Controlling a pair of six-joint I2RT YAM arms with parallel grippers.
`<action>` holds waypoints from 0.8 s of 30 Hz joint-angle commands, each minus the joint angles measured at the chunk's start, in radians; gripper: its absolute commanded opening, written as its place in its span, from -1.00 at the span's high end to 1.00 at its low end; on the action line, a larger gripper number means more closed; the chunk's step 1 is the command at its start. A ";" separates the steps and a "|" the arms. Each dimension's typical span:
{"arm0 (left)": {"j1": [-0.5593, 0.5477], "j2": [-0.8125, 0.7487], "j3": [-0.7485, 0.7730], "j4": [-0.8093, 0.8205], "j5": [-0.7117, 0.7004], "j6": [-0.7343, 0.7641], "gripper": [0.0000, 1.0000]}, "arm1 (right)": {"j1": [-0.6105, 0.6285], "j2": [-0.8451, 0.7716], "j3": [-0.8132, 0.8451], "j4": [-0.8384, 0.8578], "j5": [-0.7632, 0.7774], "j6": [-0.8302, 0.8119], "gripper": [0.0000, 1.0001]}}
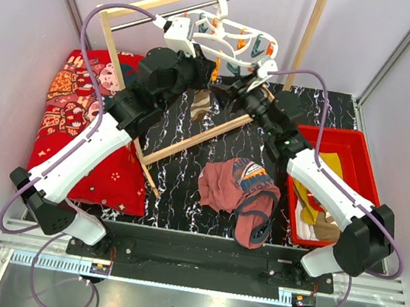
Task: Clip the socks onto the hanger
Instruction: Open the clamp at the hanger.
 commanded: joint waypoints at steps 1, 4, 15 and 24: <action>0.002 0.004 0.057 0.036 0.038 0.023 0.88 | -0.075 -0.040 -0.008 0.122 -0.187 0.141 -0.17; 0.006 0.004 0.055 0.038 0.055 0.014 0.88 | -0.090 -0.039 0.003 0.132 -0.244 0.165 -0.22; 0.043 -0.008 0.011 0.096 0.165 -0.083 0.88 | -0.113 0.006 0.031 0.195 -0.321 0.254 -0.21; 0.066 -0.046 -0.066 0.196 0.230 -0.144 0.89 | -0.129 0.041 0.048 0.242 -0.330 0.331 -0.16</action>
